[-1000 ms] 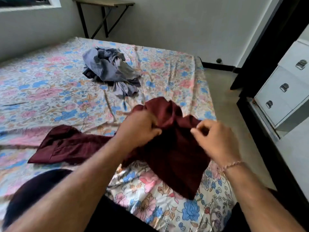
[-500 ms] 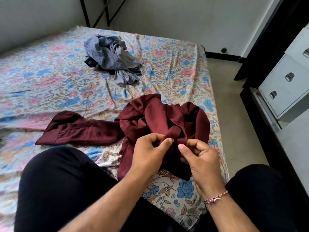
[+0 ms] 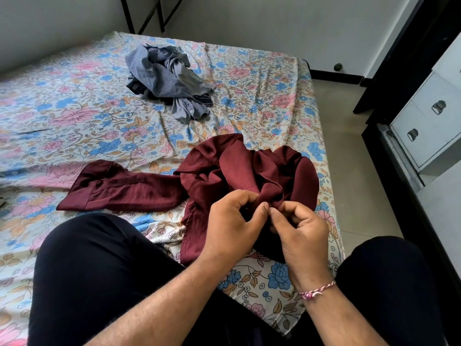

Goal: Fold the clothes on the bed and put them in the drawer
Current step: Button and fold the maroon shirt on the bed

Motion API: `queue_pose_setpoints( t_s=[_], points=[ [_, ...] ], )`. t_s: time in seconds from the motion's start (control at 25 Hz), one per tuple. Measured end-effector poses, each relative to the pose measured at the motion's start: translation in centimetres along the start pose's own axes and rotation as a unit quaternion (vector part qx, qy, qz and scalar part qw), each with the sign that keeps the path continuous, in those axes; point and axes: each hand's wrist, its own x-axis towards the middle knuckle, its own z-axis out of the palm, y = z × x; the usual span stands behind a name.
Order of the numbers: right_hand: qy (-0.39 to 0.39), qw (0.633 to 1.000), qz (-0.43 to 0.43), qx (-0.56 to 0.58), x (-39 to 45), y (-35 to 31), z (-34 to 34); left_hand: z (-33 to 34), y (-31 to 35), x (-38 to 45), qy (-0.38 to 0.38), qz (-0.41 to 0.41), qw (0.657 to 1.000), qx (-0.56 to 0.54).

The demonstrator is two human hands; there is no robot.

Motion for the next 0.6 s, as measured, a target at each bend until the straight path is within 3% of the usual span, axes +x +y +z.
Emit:
queue_pose_setpoints(
  t_s=[0.2,0.36,0.48,0.6],
  points=[
    [-0.017,0.999,-0.016,0.038,0.4,0.4,0.0,0.0,-0.4,0.4,-0.010,-0.034,0.999,-0.040],
    [-0.030,0.997,-0.049,0.041,0.7,0.7,0.3,0.0,-0.7,0.9,-0.061,-0.167,0.957,-0.229],
    [-0.043,0.995,-0.087,-0.010,1.2,0.8,0.2,0.0,-0.6,1.0,-0.081,-0.225,0.923,-0.302],
    [-0.067,0.972,-0.184,-0.129,1.9,1.1,0.1,-0.2,-1.0,1.4,-0.089,-0.235,0.927,-0.277]
  ],
)
